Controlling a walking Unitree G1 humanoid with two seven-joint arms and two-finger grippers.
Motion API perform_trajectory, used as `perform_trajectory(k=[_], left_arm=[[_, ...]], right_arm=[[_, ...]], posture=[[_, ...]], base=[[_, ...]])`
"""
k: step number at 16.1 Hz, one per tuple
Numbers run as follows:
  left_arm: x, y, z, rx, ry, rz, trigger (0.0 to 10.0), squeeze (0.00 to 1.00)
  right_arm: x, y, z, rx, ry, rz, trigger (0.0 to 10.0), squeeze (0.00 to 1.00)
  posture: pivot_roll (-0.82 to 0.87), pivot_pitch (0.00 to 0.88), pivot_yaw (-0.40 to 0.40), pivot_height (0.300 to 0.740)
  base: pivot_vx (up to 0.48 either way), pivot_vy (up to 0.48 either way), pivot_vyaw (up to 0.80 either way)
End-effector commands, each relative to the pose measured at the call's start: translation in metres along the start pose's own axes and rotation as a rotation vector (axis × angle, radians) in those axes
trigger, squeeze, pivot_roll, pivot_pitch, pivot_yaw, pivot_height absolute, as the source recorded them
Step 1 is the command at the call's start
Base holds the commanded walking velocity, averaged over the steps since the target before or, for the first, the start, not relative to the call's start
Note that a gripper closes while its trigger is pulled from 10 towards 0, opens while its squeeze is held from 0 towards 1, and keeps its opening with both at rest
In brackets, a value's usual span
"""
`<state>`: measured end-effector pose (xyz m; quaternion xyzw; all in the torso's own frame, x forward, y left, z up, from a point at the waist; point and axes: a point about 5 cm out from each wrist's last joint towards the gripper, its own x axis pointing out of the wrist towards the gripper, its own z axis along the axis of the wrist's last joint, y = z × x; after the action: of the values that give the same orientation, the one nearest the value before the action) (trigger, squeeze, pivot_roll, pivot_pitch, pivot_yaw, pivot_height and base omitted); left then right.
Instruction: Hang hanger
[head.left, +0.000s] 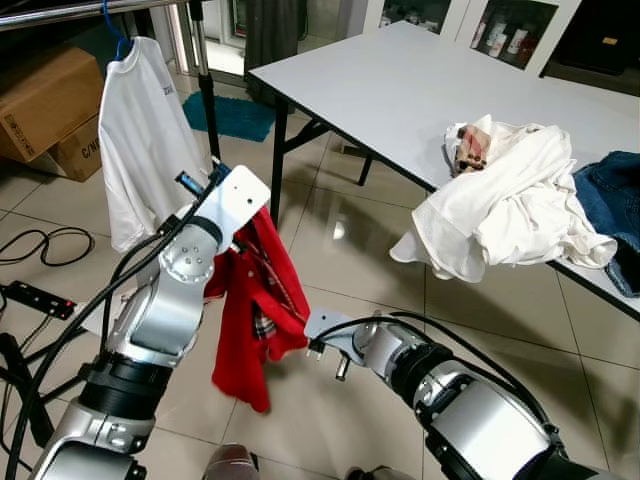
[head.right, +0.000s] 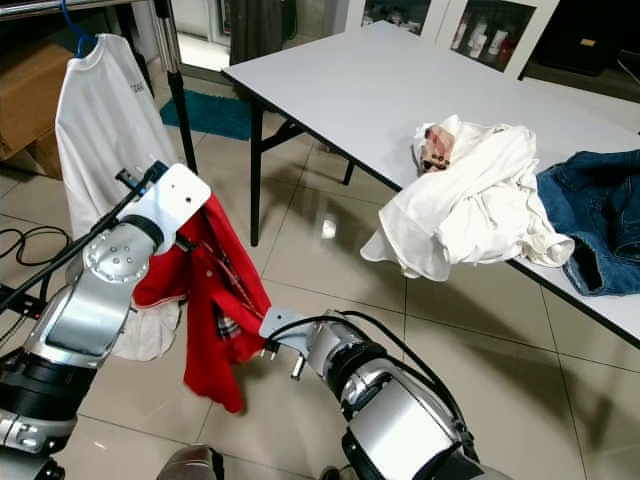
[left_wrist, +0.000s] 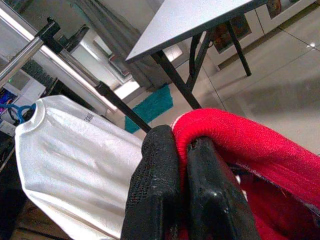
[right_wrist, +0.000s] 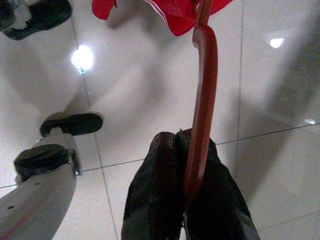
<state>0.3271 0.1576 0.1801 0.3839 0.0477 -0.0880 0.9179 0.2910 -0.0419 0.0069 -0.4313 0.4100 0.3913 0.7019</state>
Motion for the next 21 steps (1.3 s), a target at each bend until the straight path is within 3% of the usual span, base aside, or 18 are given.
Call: perform_trajectory(k=[1, 3, 5, 6, 9, 15, 19, 21], left_arm=[[0.000, 0.011, 0.014, 0.017, -0.056, 0.053, 10.0, 0.00], [-0.001, 0.010, 0.014, 0.017, -0.056, 0.055, 10.0, 0.00], [-0.002, 0.005, 0.018, 0.012, -0.065, 0.051, 10.0, 0.00], [-0.002, 0.004, 0.018, 0.011, -0.066, 0.048, 10.0, 0.00], [-0.003, -0.002, 0.015, 0.019, -0.051, 0.034, 10.0, 0.00], [0.000, -0.026, 0.027, 0.020, -0.081, -0.027, 10.0, 0.00], [0.001, -0.038, 0.036, 0.030, -0.094, -0.056, 10.0, 0.00], [0.001, -0.032, 0.028, 0.045, -0.060, -0.040, 10.0, 0.00]], right_arm=[[-0.002, 0.000, 0.011, -0.055, -0.010, -0.034, 10.0, 0.00], [-0.001, -0.001, 0.009, -0.010, -0.004, -0.068, 10.0, 0.00], [0.001, 0.002, -0.003, 0.149, 0.010, -0.042, 10.0, 0.00], [0.002, 0.003, -0.007, 0.175, 0.019, -0.039, 10.0, 0.00], [0.004, 0.004, -0.016, 0.192, 0.040, -0.054, 10.0, 0.00], [0.001, 0.007, 0.014, 0.114, -0.049, -0.075, 10.0, 0.00], [0.004, 0.011, 0.005, 0.139, 0.000, -0.064, 10.0, 0.00], [0.008, 0.013, -0.012, 0.200, 0.034, -0.047, 10.0, 0.00]], posture=[[0.20, 0.041, -0.088, 0.740], [0.20, 0.042, -0.088, 0.740], [0.20, 0.048, -0.086, 0.740], [0.20, 0.051, -0.086, 0.740], [0.20, 0.056, -0.087, 0.740], [0.21, 0.055, -0.086, 0.740], [0.21, 0.059, -0.084, 0.740], [0.21, 0.060, -0.085, 0.740]], base=[[0.000, 0.000, 0.00], [0.000, 0.000, 0.00], [0.000, 0.000, 0.00], [0.000, 0.000, 0.00], [0.000, 0.000, 0.00], [0.000, 0.000, 0.00], [0.000, 0.000, 0.00], [0.000, 0.000, 0.00]])
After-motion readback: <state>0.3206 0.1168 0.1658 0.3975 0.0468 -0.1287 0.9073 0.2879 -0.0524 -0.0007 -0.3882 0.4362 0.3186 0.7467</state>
